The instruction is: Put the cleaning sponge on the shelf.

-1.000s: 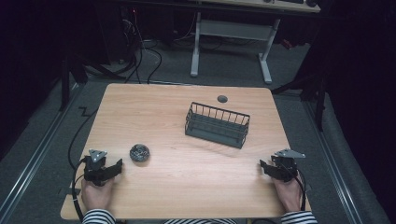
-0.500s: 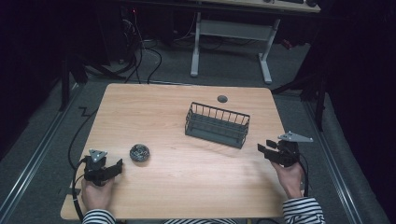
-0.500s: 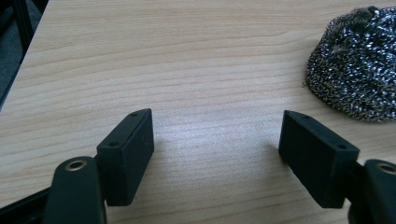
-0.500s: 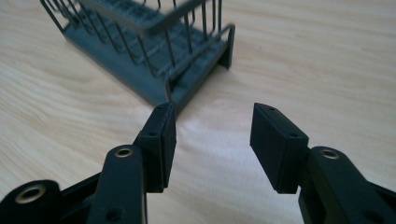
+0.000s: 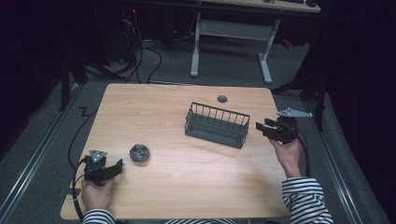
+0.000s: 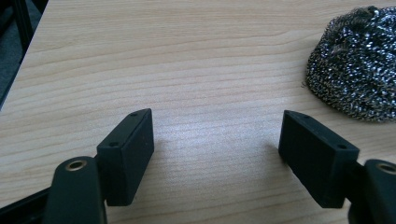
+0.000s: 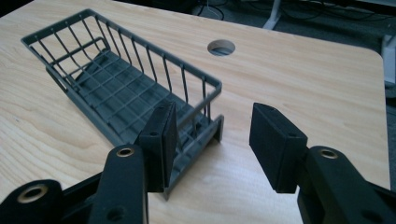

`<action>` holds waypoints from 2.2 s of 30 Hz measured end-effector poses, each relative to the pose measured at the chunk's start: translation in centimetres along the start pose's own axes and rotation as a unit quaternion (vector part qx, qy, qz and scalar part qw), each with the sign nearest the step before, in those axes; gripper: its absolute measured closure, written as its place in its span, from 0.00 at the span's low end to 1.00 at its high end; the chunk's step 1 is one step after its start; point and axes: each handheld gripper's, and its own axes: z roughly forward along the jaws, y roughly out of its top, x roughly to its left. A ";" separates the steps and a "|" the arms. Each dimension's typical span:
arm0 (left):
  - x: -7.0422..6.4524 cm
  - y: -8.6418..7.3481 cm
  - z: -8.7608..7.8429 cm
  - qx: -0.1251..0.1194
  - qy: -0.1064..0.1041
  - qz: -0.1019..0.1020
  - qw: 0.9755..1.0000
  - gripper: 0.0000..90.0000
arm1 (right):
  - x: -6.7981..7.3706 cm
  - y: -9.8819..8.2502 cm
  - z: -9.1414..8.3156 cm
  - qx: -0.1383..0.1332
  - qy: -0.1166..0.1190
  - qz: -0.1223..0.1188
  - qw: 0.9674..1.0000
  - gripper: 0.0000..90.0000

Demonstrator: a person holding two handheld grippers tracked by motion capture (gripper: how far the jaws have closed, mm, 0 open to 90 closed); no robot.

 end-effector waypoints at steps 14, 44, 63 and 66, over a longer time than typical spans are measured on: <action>0.0 0.0 0.0 0.000 -0.002 0.002 1.000 0.30 | 0.4 3.9 5.3 0.042 -0.005 -0.012 0.999 0.55; -0.1 0.0 0.0 -0.001 -0.005 0.004 1.000 0.30 | 0.5 2.7 8.9 0.094 0.015 0.005 0.995 0.71; -0.1 0.0 0.0 0.000 -0.009 0.009 1.000 0.30 | 6.3 2.0 8.2 0.107 0.047 -0.029 0.993 0.75; -0.2 0.0 0.0 0.000 -0.009 0.009 1.000 0.30 | 6.8 1.8 8.1 0.102 0.052 -0.030 0.993 0.75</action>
